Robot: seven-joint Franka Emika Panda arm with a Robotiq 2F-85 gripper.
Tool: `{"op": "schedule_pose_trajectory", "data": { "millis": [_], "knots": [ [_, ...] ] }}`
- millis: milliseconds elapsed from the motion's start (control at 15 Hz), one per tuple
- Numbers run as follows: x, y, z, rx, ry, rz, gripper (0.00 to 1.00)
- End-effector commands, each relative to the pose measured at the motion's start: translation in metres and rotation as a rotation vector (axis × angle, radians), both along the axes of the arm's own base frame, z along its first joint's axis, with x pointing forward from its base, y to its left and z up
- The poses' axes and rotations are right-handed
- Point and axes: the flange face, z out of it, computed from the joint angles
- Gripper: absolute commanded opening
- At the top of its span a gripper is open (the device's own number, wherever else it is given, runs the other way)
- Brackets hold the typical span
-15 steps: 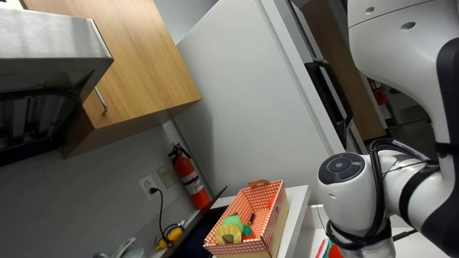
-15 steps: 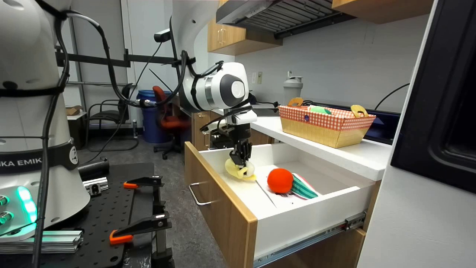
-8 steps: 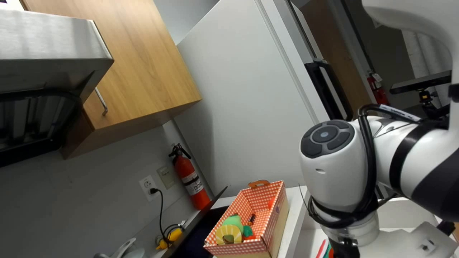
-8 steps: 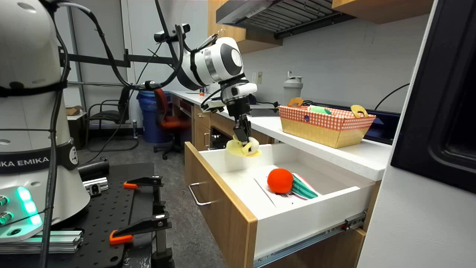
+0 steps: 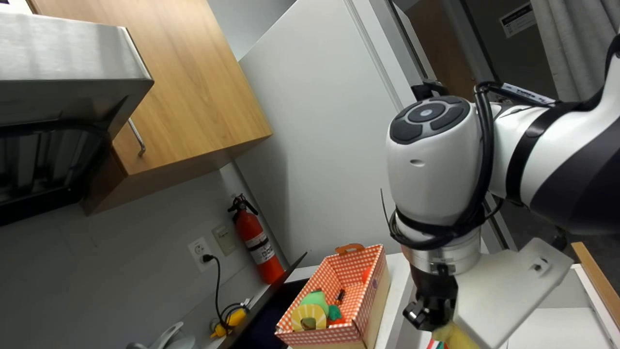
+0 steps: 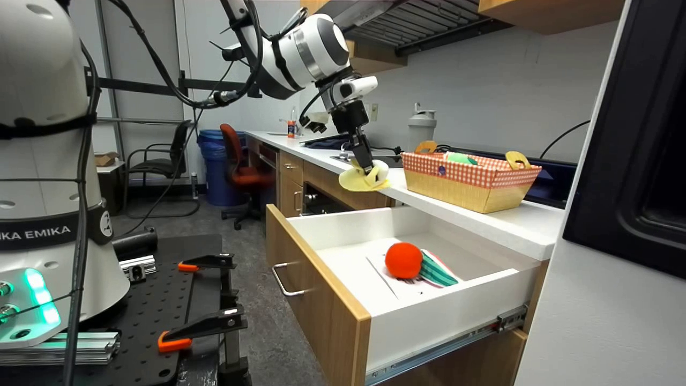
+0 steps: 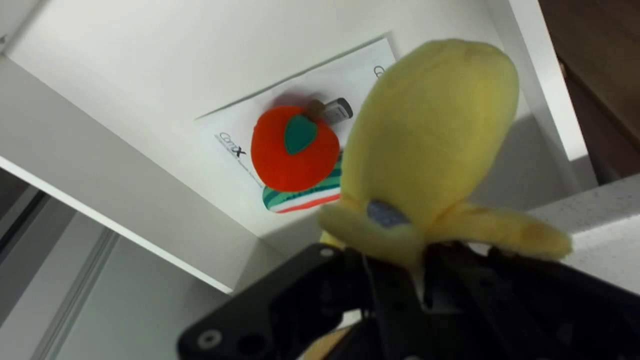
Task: Remove the banana and tomato plush toys from the open drawer and put them inside the basket
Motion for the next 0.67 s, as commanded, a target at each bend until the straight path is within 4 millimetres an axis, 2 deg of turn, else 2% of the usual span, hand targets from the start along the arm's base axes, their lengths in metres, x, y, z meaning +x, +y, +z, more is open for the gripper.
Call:
{"op": "schedule_pose_trajectory", "data": {
  "millis": [0, 400, 467, 600],
  "knots": [
    [0.003, 0.001, 0.031, -0.057, -0.040, 0.102, 0.03],
    [0.009, 0.000, 0.062, -0.095, -0.060, 0.237, 0.03],
    [0.011, 0.003, 0.047, -0.068, -0.049, 0.200, 0.12],
    [0.011, 0.003, 0.054, -0.076, -0.055, 0.223, 0.12]
  ]
}}
